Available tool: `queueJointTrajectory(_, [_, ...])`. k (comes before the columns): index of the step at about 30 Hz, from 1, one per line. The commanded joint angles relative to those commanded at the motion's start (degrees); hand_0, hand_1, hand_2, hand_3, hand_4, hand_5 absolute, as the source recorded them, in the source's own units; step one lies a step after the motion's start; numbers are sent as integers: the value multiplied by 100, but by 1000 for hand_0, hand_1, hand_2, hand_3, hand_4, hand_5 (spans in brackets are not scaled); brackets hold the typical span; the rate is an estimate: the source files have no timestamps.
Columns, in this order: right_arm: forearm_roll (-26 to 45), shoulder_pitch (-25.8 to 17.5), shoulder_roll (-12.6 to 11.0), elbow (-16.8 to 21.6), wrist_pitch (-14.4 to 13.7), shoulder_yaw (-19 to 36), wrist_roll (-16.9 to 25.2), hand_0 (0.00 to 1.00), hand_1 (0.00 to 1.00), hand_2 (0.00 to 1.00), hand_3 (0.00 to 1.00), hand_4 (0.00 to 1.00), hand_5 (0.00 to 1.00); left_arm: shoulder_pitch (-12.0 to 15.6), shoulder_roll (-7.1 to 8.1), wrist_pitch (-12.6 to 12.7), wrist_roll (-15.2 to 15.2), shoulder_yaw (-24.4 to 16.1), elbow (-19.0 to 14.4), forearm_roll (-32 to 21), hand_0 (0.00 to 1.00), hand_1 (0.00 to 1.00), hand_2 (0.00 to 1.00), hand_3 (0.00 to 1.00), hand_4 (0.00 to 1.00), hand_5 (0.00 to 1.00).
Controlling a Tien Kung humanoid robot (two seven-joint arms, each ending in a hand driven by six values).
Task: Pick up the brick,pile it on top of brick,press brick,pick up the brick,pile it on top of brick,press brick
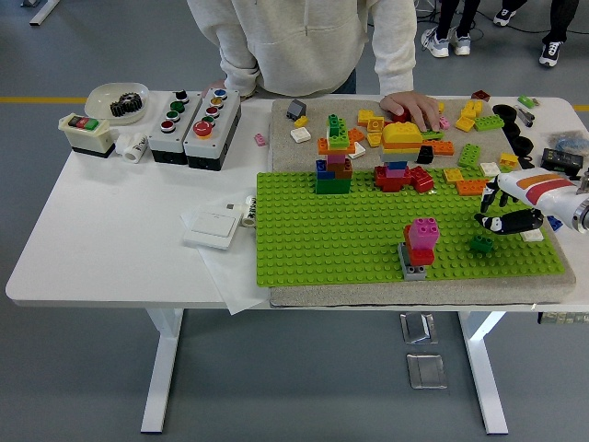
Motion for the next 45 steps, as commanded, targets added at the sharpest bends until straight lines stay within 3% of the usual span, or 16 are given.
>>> queueJointTrajectory(1, [4, -4, -7, 14, 17, 6, -4, 468, 520, 593, 507, 633, 525, 0, 0, 0, 0, -1, 0, 0, 792, 714, 604, 534, 523, 509])
queueJointTrajectory(2, [6, -14, -19, 42, 58, 18, -17, 543, 569, 620, 541, 728, 442, 1, 0, -1, 1, -2, 0, 1, 790, 713, 604, 533, 523, 509])
queueJointTrajectory(7, [28, -56, -52, 116, 231, 73, -34, 543, 569, 620, 541, 728, 442, 2, -2, -3, 4, -2, 0, 7, 790, 713, 604, 533, 523, 509])
queueJointTrajectory(8, [34, -66, -59, 125, 257, 83, -32, 597, 624, 691, 588, 853, 443, 2, -3, -3, 4, -5, 0, 9, 791, 712, 604, 533, 523, 508])
queueJointTrajectory(19, [42, -144, -110, 144, 384, 94, -33, 607, 635, 700, 604, 874, 449, 3, -7, 0, 1, -16, 0, 20, 791, 711, 604, 532, 523, 508])
queueJointTrajectory(27, [101, -179, -25, 14, 371, 11, -37, 609, 634, 703, 605, 885, 453, 3, -10, -2, -2, 14, 0, -1, 789, 712, 604, 532, 523, 509])
queueJointTrajectory(43, [202, -247, 274, -348, 95, -123, -80, 555, 600, 679, 594, 856, 456, -5, -6, 3, -20, 152, 0, -149, 788, 711, 604, 531, 523, 508])
queueJointTrajectory(45, [199, -248, 294, -386, 49, -139, -72, 514, 550, 637, 567, 814, 456, -5, -5, 1, -19, 161, 0, -155, 789, 710, 604, 532, 523, 508])
